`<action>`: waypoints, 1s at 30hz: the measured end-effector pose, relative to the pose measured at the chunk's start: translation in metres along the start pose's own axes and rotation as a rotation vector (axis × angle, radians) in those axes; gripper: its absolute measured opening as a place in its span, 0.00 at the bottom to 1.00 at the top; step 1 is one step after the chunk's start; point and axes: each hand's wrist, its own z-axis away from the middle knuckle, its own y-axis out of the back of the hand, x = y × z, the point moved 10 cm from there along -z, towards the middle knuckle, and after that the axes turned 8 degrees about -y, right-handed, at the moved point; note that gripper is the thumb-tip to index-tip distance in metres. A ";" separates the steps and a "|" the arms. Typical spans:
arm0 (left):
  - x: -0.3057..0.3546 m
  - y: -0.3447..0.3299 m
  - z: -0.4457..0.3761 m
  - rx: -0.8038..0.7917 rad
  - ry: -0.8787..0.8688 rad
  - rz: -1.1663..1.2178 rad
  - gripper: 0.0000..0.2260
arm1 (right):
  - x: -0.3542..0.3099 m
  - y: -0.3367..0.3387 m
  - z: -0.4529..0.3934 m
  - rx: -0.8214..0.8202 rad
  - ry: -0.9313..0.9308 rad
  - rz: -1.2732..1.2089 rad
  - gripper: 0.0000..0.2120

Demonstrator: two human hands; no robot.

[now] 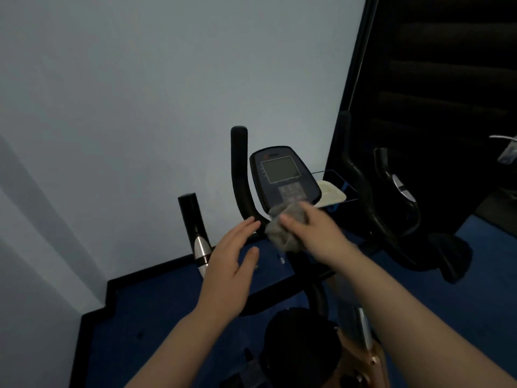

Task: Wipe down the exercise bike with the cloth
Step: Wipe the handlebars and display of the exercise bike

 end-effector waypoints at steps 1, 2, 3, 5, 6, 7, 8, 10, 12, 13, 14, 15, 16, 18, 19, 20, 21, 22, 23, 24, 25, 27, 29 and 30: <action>0.000 -0.003 -0.002 0.001 -0.013 -0.029 0.17 | 0.010 -0.014 0.001 -0.056 -0.018 0.035 0.11; -0.001 -0.004 -0.002 0.010 -0.033 -0.063 0.16 | 0.018 -0.022 0.005 -0.087 -0.010 0.020 0.11; 0.000 -0.004 -0.002 0.022 -0.056 -0.101 0.16 | 0.024 -0.025 0.010 -0.087 0.013 -0.016 0.12; 0.001 -0.004 -0.001 0.043 -0.096 -0.156 0.18 | 0.034 -0.020 0.023 -0.036 0.065 -0.022 0.15; 0.000 -0.004 0.001 0.051 -0.102 -0.165 0.18 | 0.037 -0.016 0.029 -0.012 0.078 0.014 0.16; 0.000 -0.004 0.001 0.060 -0.102 -0.162 0.18 | 0.039 -0.012 0.032 0.008 0.081 0.057 0.17; 0.000 -0.004 0.003 0.064 -0.094 -0.152 0.17 | 0.040 -0.011 0.033 0.021 0.078 0.104 0.17; -0.002 -0.002 0.005 0.064 -0.070 -0.113 0.17 | 0.037 -0.012 0.028 0.049 0.052 0.178 0.15; -0.002 -0.001 0.005 0.073 -0.070 -0.100 0.17 | 0.030 -0.015 0.019 0.068 0.017 0.167 0.10; -0.001 -0.002 0.004 0.076 -0.070 -0.100 0.17 | 0.028 -0.016 0.016 0.077 0.010 0.161 0.10; -0.002 -0.003 0.003 0.081 -0.060 -0.096 0.17 | 0.027 -0.016 0.017 0.086 0.016 0.182 0.10; -0.004 -0.003 0.003 0.086 -0.044 -0.084 0.17 | 0.028 -0.014 0.022 0.102 0.034 0.224 0.09; -0.005 -0.002 0.002 0.090 -0.028 -0.070 0.17 | 0.030 -0.008 0.030 0.128 0.056 0.260 0.07; -0.008 -0.002 0.000 0.090 0.000 -0.040 0.17 | 0.039 0.007 0.046 0.169 0.071 0.277 0.06; -0.008 -0.001 -0.002 0.094 0.007 -0.034 0.17 | 0.042 0.013 0.051 0.168 0.069 0.275 0.07; -0.008 0.000 -0.004 0.104 0.009 -0.038 0.17 | 0.043 0.014 0.050 0.156 0.068 0.277 0.07; -0.007 0.000 -0.007 0.116 0.009 -0.049 0.17 | 0.043 0.013 0.046 0.134 0.068 0.286 0.06; -0.005 -0.002 -0.010 0.124 0.005 -0.062 0.17 | 0.041 0.010 0.040 0.109 0.070 0.291 0.04; -0.003 -0.005 -0.012 0.125 -0.001 -0.075 0.17 | 0.039 0.005 0.035 0.090 0.066 0.286 0.05; -0.001 -0.010 -0.013 0.122 -0.011 -0.097 0.17 | 0.039 0.002 0.032 0.074 0.064 0.259 0.06; 0.000 -0.015 -0.012 0.119 -0.020 -0.124 0.17 | 0.041 0.000 0.032 0.069 0.068 0.226 0.06; 0.000 -0.024 -0.008 0.115 -0.031 -0.170 0.17 | 0.051 0.004 0.038 0.072 0.090 0.179 0.05; 0.000 -0.025 -0.006 0.124 -0.027 -0.178 0.17 | 0.057 0.009 0.039 0.027 0.088 0.164 0.06; 0.000 -0.023 -0.007 0.140 -0.022 -0.170 0.17 | 0.058 0.009 0.032 -0.010 0.079 0.160 0.06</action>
